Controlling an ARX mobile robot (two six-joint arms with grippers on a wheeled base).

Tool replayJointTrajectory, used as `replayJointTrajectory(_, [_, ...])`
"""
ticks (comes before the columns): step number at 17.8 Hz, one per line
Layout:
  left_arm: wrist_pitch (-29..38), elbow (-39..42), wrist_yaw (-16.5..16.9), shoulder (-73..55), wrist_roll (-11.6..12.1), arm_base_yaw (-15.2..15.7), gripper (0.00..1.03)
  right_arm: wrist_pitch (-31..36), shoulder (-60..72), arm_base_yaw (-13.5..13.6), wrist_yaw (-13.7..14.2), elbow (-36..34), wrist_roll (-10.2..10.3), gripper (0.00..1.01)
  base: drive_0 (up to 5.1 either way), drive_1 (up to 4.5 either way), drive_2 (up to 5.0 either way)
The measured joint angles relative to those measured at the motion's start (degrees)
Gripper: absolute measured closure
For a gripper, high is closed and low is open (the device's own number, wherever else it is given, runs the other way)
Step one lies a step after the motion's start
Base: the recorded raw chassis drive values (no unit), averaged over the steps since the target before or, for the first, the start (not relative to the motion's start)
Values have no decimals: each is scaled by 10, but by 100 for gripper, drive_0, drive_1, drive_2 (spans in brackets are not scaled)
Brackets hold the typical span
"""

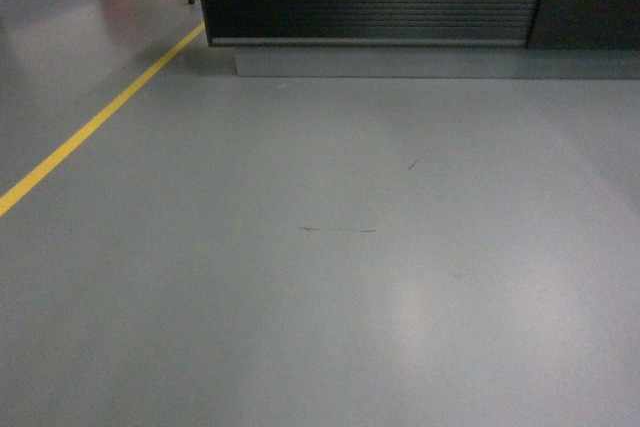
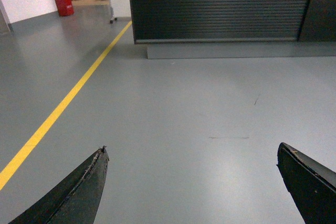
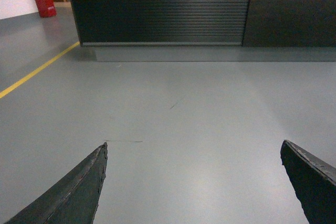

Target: Place dark red mango on scale at checkout

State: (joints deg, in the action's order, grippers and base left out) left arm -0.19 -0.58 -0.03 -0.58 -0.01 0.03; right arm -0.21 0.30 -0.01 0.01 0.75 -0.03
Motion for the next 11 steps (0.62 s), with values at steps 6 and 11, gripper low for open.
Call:
replayJointTrajectory(6, [0, 0, 0, 0, 0, 0, 5, 0, 0, 0, 0, 0, 0, 3, 0, 0, 0])
replayJointTrajectory(11, [0, 0, 0, 0, 0, 0, 5, 0, 0, 0, 0, 0, 0, 3, 0, 0, 0])
